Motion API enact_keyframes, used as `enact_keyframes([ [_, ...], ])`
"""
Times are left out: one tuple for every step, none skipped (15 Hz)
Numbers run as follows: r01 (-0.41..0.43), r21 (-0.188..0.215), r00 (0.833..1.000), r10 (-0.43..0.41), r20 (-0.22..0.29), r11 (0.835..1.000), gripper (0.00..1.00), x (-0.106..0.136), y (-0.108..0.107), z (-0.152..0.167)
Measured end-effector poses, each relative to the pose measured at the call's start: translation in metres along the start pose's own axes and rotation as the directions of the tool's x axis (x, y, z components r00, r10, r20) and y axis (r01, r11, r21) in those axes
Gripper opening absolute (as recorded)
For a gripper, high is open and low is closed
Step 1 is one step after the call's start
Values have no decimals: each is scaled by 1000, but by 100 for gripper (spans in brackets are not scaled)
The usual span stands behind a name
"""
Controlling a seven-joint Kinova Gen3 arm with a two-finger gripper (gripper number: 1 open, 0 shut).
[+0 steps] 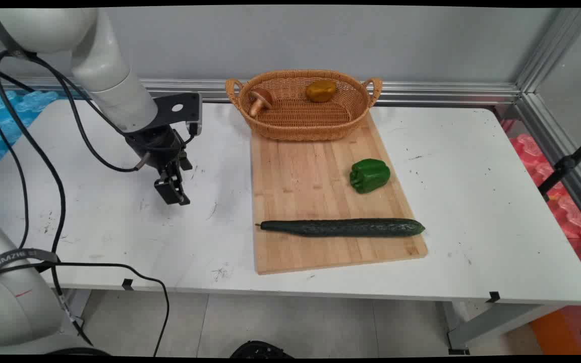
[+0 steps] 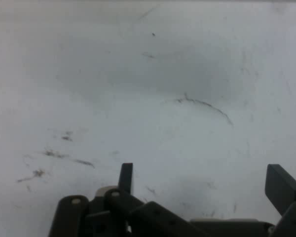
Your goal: Pick up the potato from the vegetable basket
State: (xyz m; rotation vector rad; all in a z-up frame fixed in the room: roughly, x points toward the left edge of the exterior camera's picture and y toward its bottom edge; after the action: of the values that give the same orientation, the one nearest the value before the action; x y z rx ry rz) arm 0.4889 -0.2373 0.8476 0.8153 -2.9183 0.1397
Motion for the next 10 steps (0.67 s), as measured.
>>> enact_keyframes([
  [6, 3, 1000, -6, -9, 1000, 100, 2, -3, 0],
  [12, 7, 1000, -12, -21, 1000, 100, 6, -6, 0],
  [16, 11, 999, -15, -31, 1000, 100, 9, -8, 0],
  [19, 19, 999, -18, -50, 1000, 100, 16, -13, 0],
  [21, 25, 998, -20, -63, 999, 100, 22, -16, 0],
  [23, 36, 996, -20, -86, 999, 100, 31, -22, -1],
  [22, 51, 993, -16, -115, 998, 100, 45, -29, -3],
  [20, 69, 990, -10, -142, 997, 100, 59, -37, -6],
  [20, 88, 986, -5, -167, 996, 100, 71, -45, -9],
  [22, 100, 983, -3, -184, 995, 100, 79, -51, -11],
])
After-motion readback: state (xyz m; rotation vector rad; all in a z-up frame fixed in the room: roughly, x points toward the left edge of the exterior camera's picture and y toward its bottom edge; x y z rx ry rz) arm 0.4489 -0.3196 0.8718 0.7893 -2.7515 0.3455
